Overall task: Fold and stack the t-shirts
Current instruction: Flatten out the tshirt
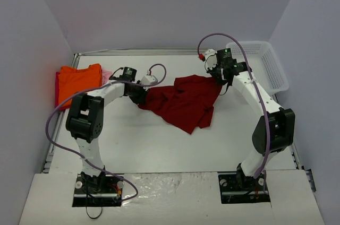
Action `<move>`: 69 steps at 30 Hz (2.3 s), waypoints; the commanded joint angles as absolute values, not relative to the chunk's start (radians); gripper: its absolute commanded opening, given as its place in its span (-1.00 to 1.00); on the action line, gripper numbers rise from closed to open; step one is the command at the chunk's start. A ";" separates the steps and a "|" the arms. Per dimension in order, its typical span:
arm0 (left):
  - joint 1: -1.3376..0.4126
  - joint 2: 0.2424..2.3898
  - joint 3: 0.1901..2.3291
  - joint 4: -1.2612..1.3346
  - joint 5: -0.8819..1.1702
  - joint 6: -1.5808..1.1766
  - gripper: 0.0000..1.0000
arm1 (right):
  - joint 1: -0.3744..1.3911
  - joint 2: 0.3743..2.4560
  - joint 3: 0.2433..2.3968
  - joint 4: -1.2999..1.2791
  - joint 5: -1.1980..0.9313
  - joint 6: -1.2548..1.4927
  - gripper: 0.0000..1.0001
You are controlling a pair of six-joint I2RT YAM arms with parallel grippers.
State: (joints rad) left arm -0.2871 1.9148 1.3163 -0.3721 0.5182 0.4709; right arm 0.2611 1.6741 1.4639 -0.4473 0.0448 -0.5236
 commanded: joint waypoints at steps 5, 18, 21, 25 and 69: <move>-0.265 1.818 1.364 -0.595 0.453 0.583 -0.95 | 0.218 1.646 1.496 -0.445 0.035 -0.520 -1.00; -0.025 1.312 1.497 -0.793 0.348 0.611 -0.95 | 0.106 1.450 1.505 -0.445 0.040 -0.535 -1.00; -0.026 1.258 1.506 -0.827 0.336 0.609 -0.95 | 0.091 1.416 1.468 -0.445 0.018 -0.541 -1.00; -0.029 1.204 1.531 -0.917 0.348 0.612 -0.95 | 0.089 1.385 1.408 -0.449 0.011 -0.551 -1.00; -0.038 1.385 1.543 -0.448 0.223 0.348 -0.95 | 0.086 1.552 1.566 -0.304 -0.103 -0.456 -1.00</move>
State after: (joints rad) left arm -0.0395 1.2713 1.5684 -0.5808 0.2916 0.3504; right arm 0.0975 1.4834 1.5169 -0.3653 -0.1780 -0.4839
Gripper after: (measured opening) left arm 0.036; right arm 0.012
